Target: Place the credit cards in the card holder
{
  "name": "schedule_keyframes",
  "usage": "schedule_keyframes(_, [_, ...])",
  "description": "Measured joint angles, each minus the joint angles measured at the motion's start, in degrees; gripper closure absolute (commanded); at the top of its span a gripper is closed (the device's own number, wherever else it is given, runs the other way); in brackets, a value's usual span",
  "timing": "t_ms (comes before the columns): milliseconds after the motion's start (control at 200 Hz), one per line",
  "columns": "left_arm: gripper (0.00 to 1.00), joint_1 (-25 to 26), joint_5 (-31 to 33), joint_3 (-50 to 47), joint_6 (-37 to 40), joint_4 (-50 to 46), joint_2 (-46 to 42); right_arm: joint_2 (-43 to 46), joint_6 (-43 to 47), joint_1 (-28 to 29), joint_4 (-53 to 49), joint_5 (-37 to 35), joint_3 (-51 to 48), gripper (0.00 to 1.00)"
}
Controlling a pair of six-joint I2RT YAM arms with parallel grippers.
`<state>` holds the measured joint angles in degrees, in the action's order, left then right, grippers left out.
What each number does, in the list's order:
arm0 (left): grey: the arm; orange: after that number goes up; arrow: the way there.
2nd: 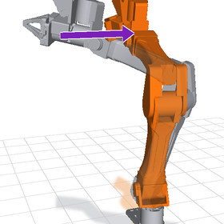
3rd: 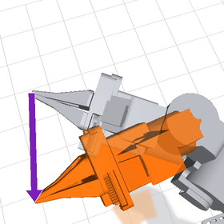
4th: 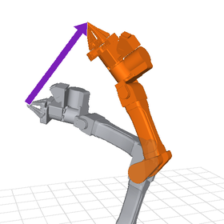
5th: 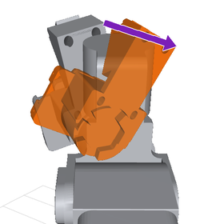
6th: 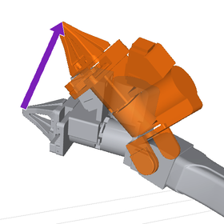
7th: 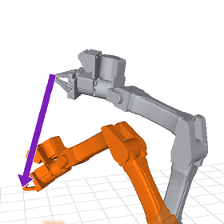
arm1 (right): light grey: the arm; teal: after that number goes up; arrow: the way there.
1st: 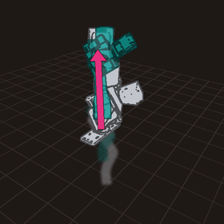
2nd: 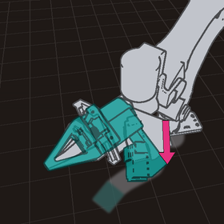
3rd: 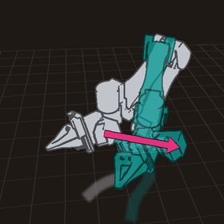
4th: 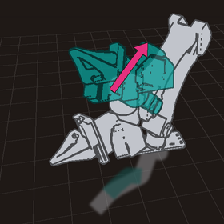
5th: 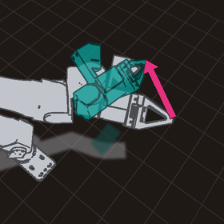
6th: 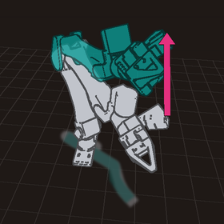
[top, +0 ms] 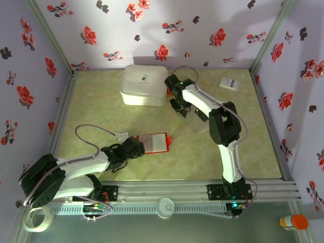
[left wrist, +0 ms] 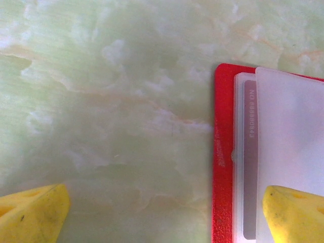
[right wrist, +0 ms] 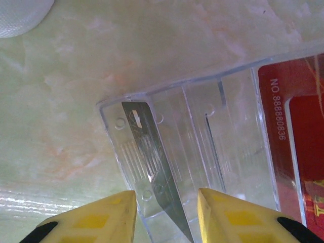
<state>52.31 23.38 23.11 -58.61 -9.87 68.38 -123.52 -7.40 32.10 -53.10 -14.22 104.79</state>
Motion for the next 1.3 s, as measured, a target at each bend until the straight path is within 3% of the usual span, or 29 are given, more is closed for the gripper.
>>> schedule_keyframes(190, [0.01, 0.0, 0.0, 0.0, 0.0, -0.5, -0.3, -2.1, 0.4, -0.2, -0.9, 0.1, 1.8, 0.7])
schedule_keyframes(670, [0.01, 0.0, 0.0, -0.5, 0.0, -0.7, -1.1, -3.1, 2.4, -0.5, -1.2, 3.0, 2.3, 0.97])
schedule_keyframes(885, [0.01, 0.0, 0.0, -0.8, 0.0, -1.2, -1.8, -2.4, 4.0, -0.9, -1.2, 4.2, 2.3, 1.0])
schedule_keyframes(1155, [0.01, 0.0, 0.0, -1.0, -0.2, -2.2, -2.5, 7.7, 3.4, 0.2, -1.1, 8.5, 1.7, 1.0])
schedule_keyframes(1300, [0.01, 0.0, 0.0, -1.1, -0.3, -2.7, -3.0, 16.5, -0.5, 3.1, 2.7, 14.3, -4.3, 1.0])
